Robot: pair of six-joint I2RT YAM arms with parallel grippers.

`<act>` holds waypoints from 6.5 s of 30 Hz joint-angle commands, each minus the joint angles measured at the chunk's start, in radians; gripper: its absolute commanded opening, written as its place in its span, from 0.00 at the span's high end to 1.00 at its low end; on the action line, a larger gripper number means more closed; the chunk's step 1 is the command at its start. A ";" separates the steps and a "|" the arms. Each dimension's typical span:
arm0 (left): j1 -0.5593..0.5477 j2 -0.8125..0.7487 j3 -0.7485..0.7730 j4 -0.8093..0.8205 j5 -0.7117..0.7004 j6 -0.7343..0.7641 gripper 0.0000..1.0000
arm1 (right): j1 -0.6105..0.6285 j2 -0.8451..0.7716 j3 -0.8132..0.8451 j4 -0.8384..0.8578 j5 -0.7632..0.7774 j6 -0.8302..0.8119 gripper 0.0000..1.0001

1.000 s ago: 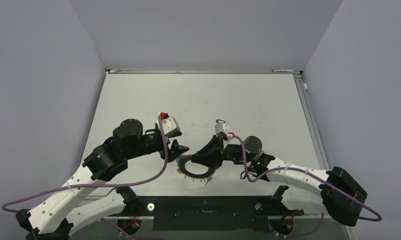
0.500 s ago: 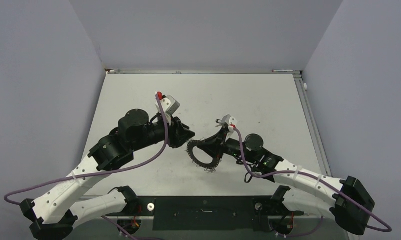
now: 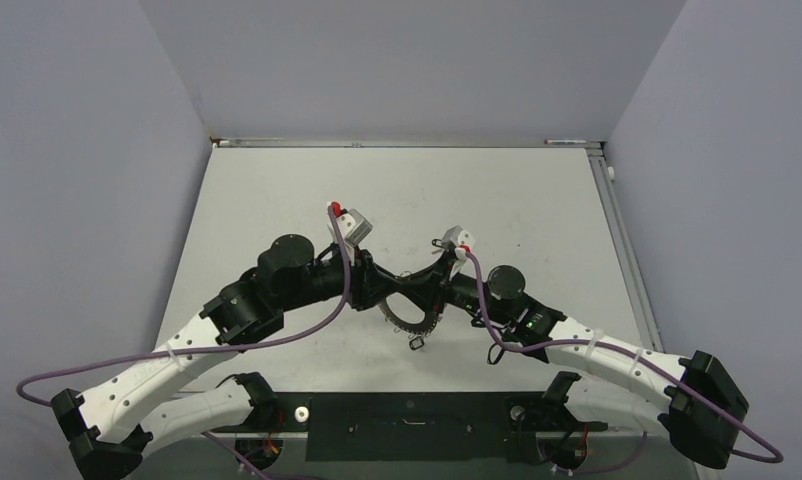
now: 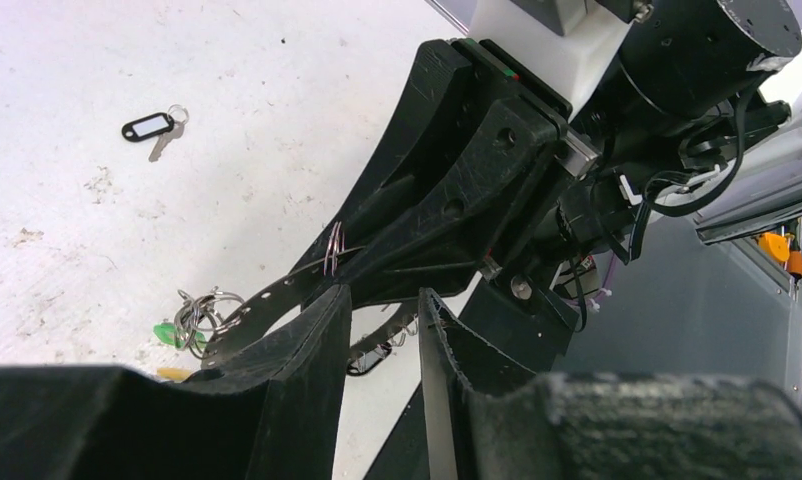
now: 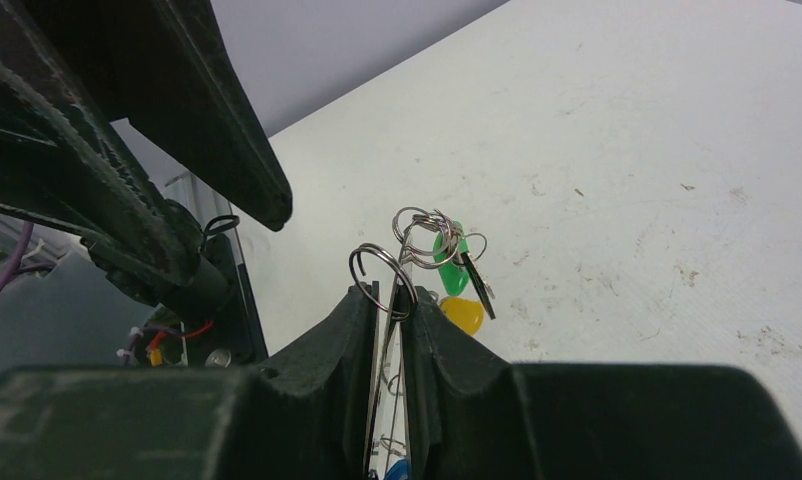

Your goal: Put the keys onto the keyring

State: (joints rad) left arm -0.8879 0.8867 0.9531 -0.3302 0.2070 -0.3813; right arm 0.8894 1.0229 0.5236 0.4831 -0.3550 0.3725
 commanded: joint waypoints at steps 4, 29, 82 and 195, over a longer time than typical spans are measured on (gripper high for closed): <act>-0.005 0.025 -0.019 0.155 -0.005 -0.025 0.73 | -0.005 -0.039 0.053 0.069 -0.004 0.012 0.95; -0.005 0.070 -0.058 0.187 -0.056 -0.022 0.73 | -0.005 -0.049 0.067 0.075 -0.027 0.015 0.95; 0.000 0.327 0.380 -0.452 0.022 -0.091 1.00 | -0.001 -0.001 0.051 -0.035 -0.100 -0.293 0.95; 0.052 0.483 0.565 -0.842 -0.052 -0.022 1.00 | 0.288 0.088 0.236 -0.401 0.512 -0.572 0.95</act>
State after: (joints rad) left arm -0.8501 1.3758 1.4628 -1.0935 0.1505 -0.4290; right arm 1.1851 1.1488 0.7517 0.0177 0.1352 -0.1593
